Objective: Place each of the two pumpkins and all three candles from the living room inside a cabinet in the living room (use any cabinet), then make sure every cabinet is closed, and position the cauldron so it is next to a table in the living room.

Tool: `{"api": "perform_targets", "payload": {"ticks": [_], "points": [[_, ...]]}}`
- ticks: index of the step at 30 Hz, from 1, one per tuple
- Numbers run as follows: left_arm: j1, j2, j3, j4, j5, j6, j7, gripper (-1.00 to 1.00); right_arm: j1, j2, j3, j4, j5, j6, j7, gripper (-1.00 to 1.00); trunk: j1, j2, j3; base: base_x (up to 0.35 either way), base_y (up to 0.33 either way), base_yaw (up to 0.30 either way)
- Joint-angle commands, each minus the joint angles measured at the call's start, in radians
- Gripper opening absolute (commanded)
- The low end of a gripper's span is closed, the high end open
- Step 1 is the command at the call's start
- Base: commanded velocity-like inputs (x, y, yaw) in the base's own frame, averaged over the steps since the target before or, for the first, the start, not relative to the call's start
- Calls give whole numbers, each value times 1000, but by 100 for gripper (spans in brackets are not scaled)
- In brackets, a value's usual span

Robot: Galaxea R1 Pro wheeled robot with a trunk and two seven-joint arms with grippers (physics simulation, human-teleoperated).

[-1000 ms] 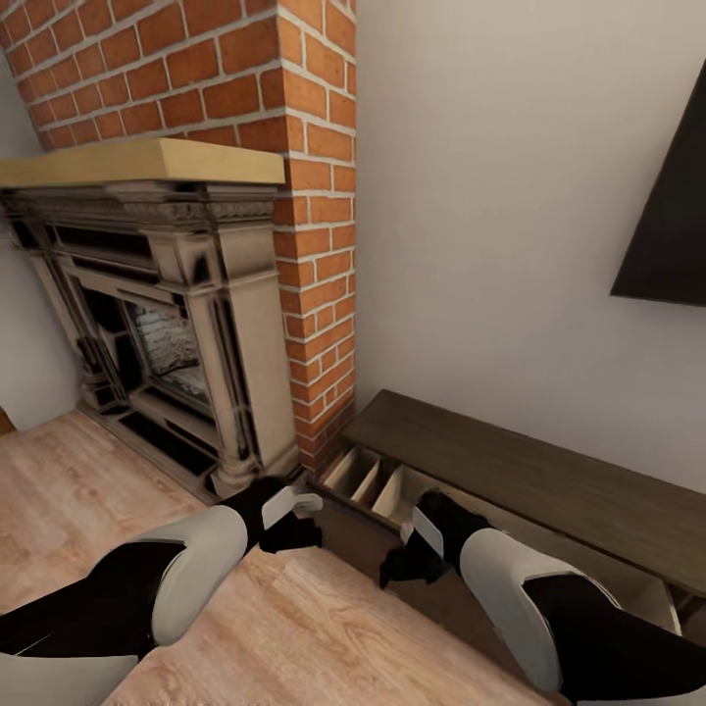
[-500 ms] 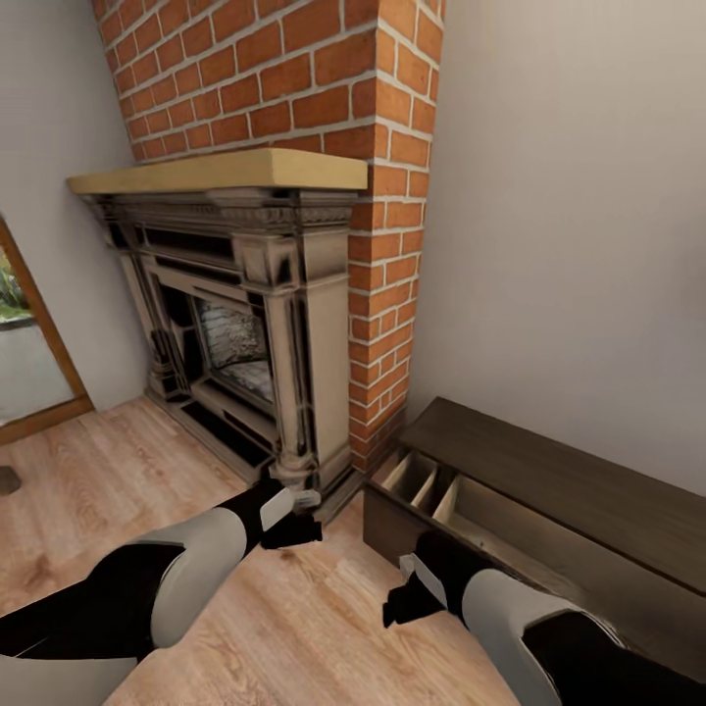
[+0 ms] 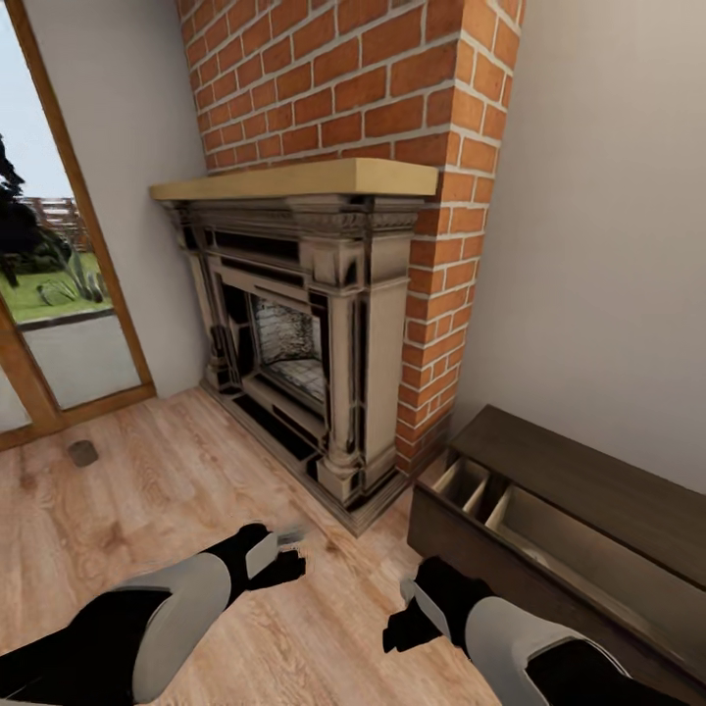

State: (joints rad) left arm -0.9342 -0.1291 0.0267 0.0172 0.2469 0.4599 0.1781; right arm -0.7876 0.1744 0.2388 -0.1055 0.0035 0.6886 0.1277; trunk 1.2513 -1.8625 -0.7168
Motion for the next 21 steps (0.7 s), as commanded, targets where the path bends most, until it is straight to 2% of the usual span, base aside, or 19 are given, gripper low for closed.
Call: {"api": "perform_targets", "payload": {"ticks": [1,2,6,7,9,13,17,21], "points": [[3,0,2,2,9,-10,6,100,1,-1,8,-2,1,2,6,100,0,-1,0,-5,8,249],[29,3,3,1,15,-39,4,100,8,-2,8,-1,1,-6,7,100,0,-1,1,-1,2,249],[45,12,3,1,26,-93,3,100,33,-20,8,-2,-1,-26,8,100,0,-1,4,-1,1,233],[49,15,3,3,32,-135,3,100,47,-39,8,-2,-2,-71,9,100,0,-1,5,0,0,83],[51,17,2,4,36,-156,3,100,55,-50,8,-2,-2,-116,9,100,0,-1,5,8,0,50],[52,18,2,5,38,-168,3,100,59,-57,9,-2,-2,-145,9,100,0,-1,6,88,-40,40],[67,19,2,6,38,-175,3,100,62,-58,12,-1,-1,-153,8,100,0,-1,9,225,-18,167],[83,19,2,5,38,-210,1,100,72,-57,13,-2,0,-154,8,100,0,-1,14,131,-3,201]]}}
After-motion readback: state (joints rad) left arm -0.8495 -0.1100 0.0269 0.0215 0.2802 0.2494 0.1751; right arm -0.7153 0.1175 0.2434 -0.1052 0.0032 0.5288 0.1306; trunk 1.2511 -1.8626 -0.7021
